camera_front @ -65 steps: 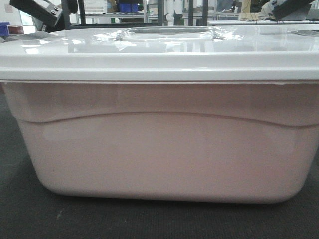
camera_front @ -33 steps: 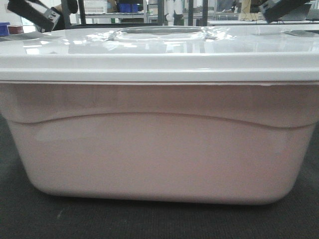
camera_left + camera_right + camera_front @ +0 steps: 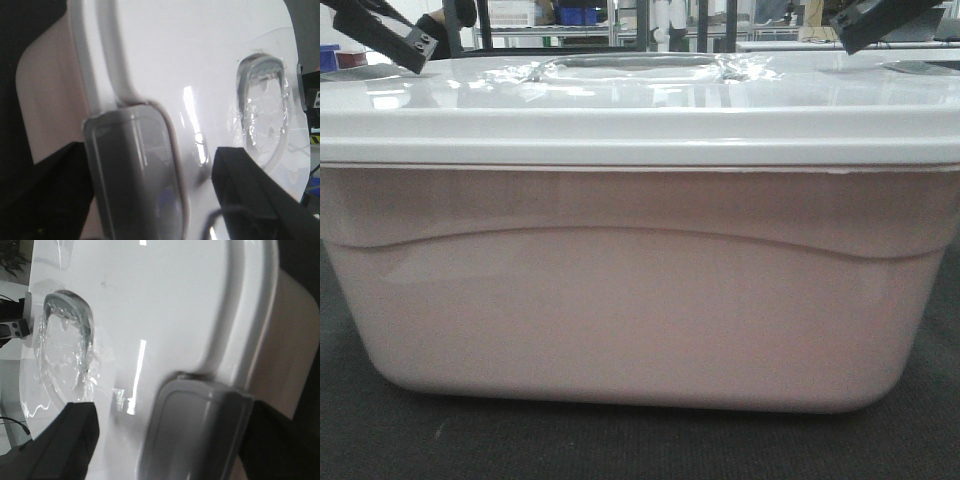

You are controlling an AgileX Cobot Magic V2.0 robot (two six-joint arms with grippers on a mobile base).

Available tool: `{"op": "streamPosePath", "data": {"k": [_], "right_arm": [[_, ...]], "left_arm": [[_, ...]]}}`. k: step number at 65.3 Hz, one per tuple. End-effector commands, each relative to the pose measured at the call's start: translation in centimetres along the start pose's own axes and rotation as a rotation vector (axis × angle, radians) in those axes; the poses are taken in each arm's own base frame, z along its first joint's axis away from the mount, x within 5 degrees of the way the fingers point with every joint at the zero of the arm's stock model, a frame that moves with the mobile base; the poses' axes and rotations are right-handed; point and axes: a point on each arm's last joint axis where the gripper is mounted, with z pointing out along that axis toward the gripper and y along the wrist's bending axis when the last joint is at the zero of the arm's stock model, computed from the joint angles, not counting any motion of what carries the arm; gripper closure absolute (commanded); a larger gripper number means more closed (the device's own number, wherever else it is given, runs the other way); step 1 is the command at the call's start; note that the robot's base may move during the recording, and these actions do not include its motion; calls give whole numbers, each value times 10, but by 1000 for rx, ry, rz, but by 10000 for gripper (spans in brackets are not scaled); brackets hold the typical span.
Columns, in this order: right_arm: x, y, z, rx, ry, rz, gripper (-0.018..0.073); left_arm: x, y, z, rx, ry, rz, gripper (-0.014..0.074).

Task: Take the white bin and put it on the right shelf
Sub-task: 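Lift the white bin off the floor with both grippers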

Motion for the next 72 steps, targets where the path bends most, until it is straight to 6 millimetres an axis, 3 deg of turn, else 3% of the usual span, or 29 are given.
{"op": "streamPosePath", "data": {"k": [1, 16, 37, 72], "right_arm": [[7, 28, -8, -173, 56, -34, -73], [7, 28, -8, -171, 53, -34, -53], [6, 27, -8, -165, 45, -34, 271], [6, 27, -8, -164, 43, -34, 282]], "left_arm": [[-3, -24, -8, 130, -2, 15, 228], [-3, -24, -8, 131, 0, 15, 281], [-3, -24, -8, 131, 0, 16, 423], [-3, -24, -8, 131, 0, 16, 454]]}}
